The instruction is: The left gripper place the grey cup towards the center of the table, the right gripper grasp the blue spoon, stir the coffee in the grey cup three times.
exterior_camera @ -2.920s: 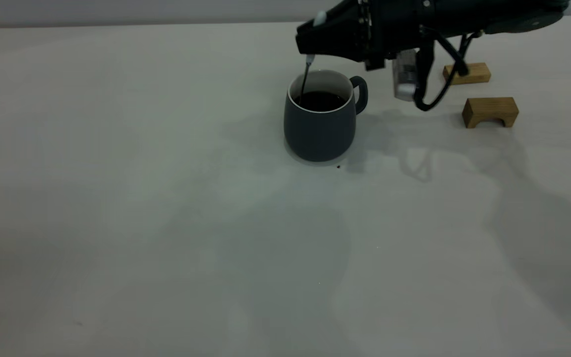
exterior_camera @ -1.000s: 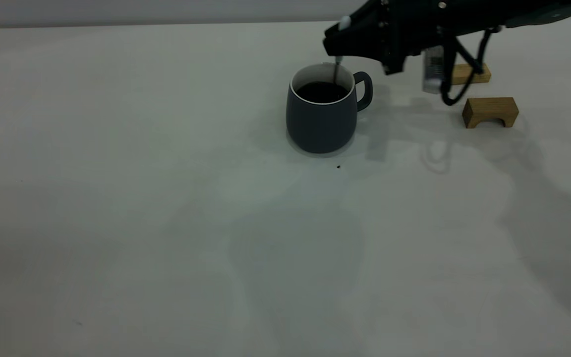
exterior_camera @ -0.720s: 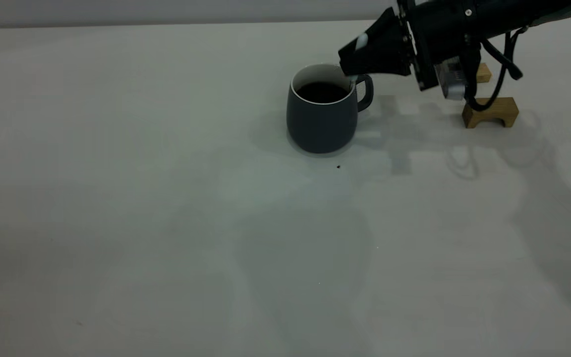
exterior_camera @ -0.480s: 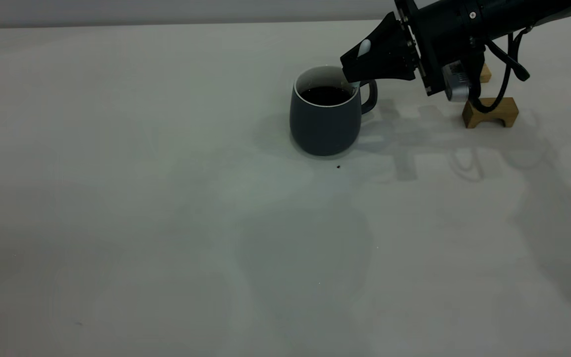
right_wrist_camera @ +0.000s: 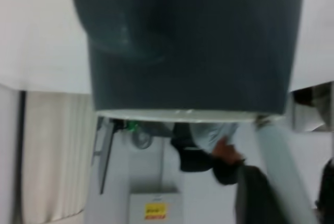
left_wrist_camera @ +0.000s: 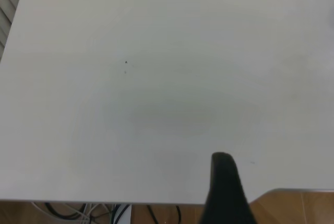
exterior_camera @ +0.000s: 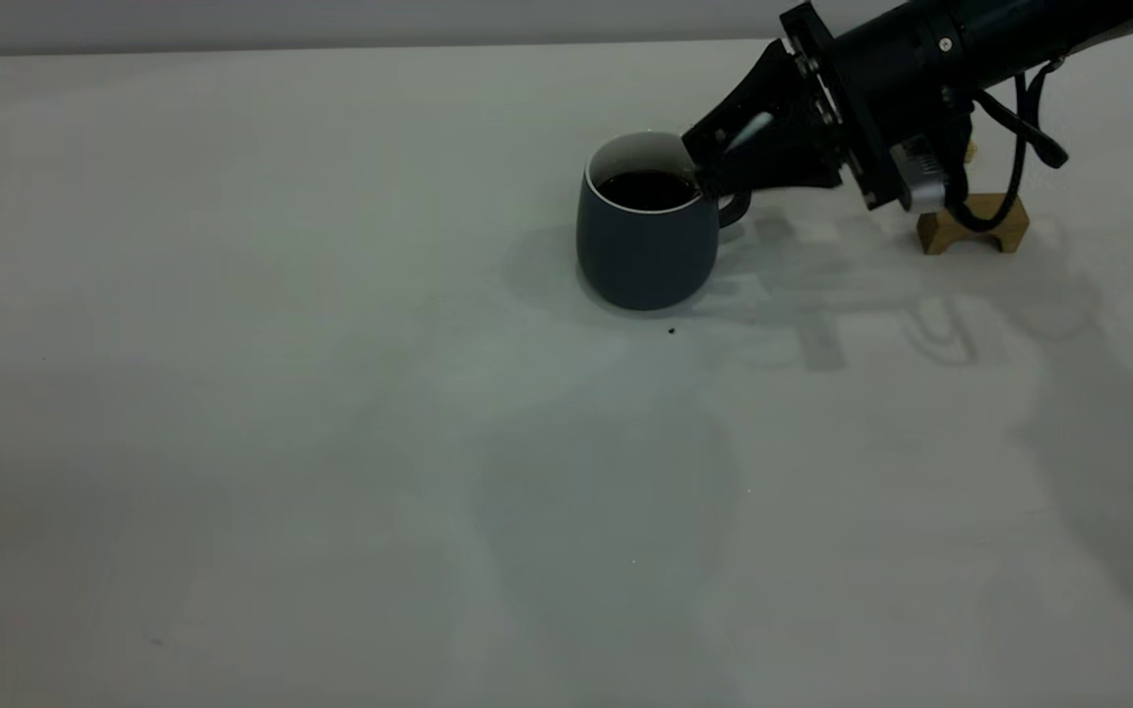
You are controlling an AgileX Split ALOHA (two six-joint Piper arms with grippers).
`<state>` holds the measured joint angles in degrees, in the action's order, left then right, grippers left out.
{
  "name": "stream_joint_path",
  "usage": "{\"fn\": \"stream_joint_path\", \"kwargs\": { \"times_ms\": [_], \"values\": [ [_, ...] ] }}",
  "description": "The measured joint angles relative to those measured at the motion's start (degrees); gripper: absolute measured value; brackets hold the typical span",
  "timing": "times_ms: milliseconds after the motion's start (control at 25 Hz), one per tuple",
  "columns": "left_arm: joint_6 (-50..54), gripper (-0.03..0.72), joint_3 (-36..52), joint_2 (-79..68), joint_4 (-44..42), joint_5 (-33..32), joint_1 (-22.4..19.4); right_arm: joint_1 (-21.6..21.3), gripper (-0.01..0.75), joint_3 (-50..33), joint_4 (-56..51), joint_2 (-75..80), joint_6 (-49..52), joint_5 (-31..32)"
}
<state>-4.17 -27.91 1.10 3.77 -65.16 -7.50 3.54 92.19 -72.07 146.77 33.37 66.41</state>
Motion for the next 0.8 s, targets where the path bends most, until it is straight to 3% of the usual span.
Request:
{"fn": "stream_joint_path", "kwargs": {
  "times_ms": [160, 280, 400, 800],
  "values": [
    [0.0, 0.585, 0.0, 0.0, 0.0, 0.0, 0.0, 0.0, 0.58, 0.0, 9.1, -2.7, 0.0, 0.0],
    [0.0, 0.585, 0.0, 0.0, 0.0, 0.0, 0.0, 0.0, 0.623, 0.0, 18.7, -6.3, 0.0, 0.3],
    [0.0, 0.585, 0.0, 0.0, 0.0, 0.0, 0.0, 0.0, 0.604, 0.0, 27.1, -10.9, 0.0, 0.7],
    [0.0, 0.585, 0.0, 0.0, 0.0, 0.0, 0.0, 0.0, 0.411, -0.1, 55.1, -29.4, -0.1, 2.4]
  ]
}}
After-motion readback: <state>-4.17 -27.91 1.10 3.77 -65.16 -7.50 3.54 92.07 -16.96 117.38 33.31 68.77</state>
